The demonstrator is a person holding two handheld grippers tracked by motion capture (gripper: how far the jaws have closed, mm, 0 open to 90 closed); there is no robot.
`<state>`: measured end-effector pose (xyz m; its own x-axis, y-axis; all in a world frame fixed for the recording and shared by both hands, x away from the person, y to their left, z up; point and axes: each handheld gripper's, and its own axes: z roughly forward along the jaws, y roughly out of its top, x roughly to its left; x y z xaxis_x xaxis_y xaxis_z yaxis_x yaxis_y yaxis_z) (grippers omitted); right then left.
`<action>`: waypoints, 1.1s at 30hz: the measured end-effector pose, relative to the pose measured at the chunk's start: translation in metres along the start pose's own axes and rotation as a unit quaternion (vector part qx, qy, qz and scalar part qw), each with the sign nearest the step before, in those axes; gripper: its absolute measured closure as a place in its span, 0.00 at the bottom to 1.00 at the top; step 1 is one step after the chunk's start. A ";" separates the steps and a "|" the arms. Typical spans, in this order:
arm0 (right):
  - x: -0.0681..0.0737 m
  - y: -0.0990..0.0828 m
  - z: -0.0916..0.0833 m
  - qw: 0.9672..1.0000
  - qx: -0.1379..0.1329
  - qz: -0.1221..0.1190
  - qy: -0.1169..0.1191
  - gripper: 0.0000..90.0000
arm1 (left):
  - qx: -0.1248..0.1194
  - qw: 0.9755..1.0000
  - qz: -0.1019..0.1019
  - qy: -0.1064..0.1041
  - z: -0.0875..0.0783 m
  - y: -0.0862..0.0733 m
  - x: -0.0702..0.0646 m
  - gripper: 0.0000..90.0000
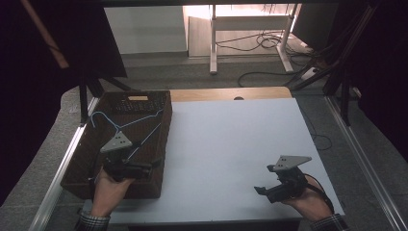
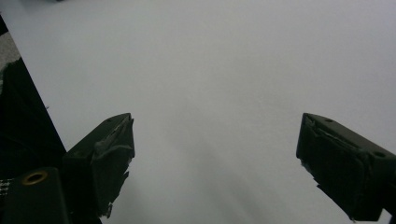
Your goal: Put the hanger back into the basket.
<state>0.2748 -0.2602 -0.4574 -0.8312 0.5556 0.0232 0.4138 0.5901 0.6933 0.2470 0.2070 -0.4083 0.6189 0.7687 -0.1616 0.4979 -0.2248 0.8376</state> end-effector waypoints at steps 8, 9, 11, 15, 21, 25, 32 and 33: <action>0.004 0.000 -0.007 1.000 -0.019 0.001 0.001 0.09 | 0.001 1.000 0.018 -0.008 0.010 -0.001 -0.017 0.00; 0.005 0.000 -0.008 1.000 -0.022 0.001 0.001 0.09 | 0.001 1.000 0.019 -0.010 0.010 -0.001 -0.019 0.00; 0.006 0.000 -0.010 1.000 -0.025 0.000 0.000 0.08 | 0.000 1.000 0.023 -0.011 0.011 -0.001 -0.023 0.00; 0.009 -0.001 -0.014 0.999 -0.035 0.002 0.000 0.07 | -0.002 0.999 0.029 -0.016 0.012 -0.001 -0.030 0.00; 0.012 -0.003 -0.020 0.999 -0.051 0.006 -0.005 0.04 | 0.001 0.999 0.039 -0.023 0.017 -0.005 -0.042 0.00; 0.014 -0.006 -0.025 0.998 -0.062 0.014 -0.011 0.03 | 0.002 0.999 0.043 -0.029 0.021 -0.011 -0.050 0.00; 0.016 -0.011 -0.030 0.997 -0.071 0.018 -0.020 0.00 | -0.005 0.998 0.048 -0.034 0.020 -0.018 -0.061 0.00; 0.016 -0.012 -0.031 0.997 -0.073 0.020 -0.020 0.00 | -0.007 0.998 0.049 -0.035 0.020 -0.019 -0.063 0.00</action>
<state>0.2447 -0.2761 -0.4434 -0.7988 0.6010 0.0269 0.3856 0.4771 0.7898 0.2107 0.1513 -0.4244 0.7058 0.6991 -0.1143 0.4246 -0.2884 0.8582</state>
